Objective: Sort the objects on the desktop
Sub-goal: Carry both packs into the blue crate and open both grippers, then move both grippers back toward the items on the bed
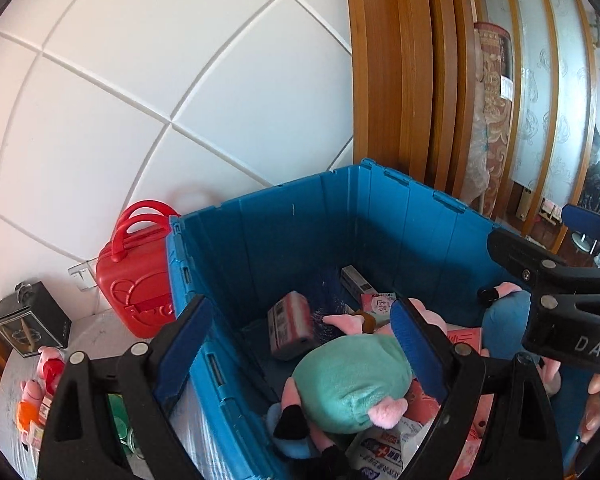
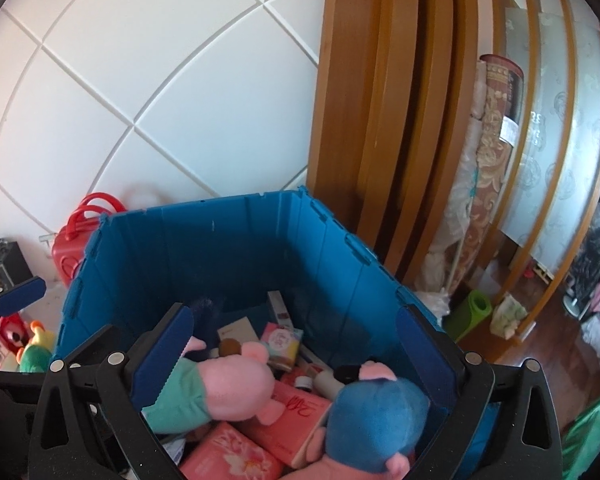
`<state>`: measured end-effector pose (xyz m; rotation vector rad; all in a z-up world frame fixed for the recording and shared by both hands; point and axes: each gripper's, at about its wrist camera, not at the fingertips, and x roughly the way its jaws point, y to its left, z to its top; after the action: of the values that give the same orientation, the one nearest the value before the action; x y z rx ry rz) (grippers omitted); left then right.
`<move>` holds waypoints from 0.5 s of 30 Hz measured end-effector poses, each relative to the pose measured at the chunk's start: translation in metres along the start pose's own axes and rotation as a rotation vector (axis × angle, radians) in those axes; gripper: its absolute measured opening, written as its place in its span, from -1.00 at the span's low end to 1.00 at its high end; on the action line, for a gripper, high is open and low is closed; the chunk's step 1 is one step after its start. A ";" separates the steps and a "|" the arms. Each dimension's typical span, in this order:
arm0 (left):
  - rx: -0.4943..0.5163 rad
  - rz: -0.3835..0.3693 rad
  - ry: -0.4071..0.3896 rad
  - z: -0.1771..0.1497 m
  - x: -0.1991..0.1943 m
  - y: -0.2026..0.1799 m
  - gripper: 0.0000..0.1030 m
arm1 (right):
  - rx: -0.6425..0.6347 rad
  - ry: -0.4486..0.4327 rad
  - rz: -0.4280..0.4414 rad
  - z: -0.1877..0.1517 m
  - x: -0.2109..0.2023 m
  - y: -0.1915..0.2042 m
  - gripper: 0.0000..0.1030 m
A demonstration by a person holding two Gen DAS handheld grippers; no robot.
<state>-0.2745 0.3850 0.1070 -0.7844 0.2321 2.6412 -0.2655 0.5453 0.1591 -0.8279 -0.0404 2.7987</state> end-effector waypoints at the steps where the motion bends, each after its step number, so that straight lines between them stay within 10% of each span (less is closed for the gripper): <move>1: -0.002 0.001 -0.009 -0.001 -0.005 0.003 0.77 | -0.002 -0.002 0.001 0.000 -0.004 0.002 0.99; 15: -0.084 0.013 -0.090 -0.039 -0.078 0.077 0.77 | -0.045 -0.084 0.010 -0.016 -0.091 0.064 1.00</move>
<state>-0.2255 0.2802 0.1217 -0.6901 0.1025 2.7058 -0.1954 0.4621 0.1885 -0.7223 -0.1132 2.8507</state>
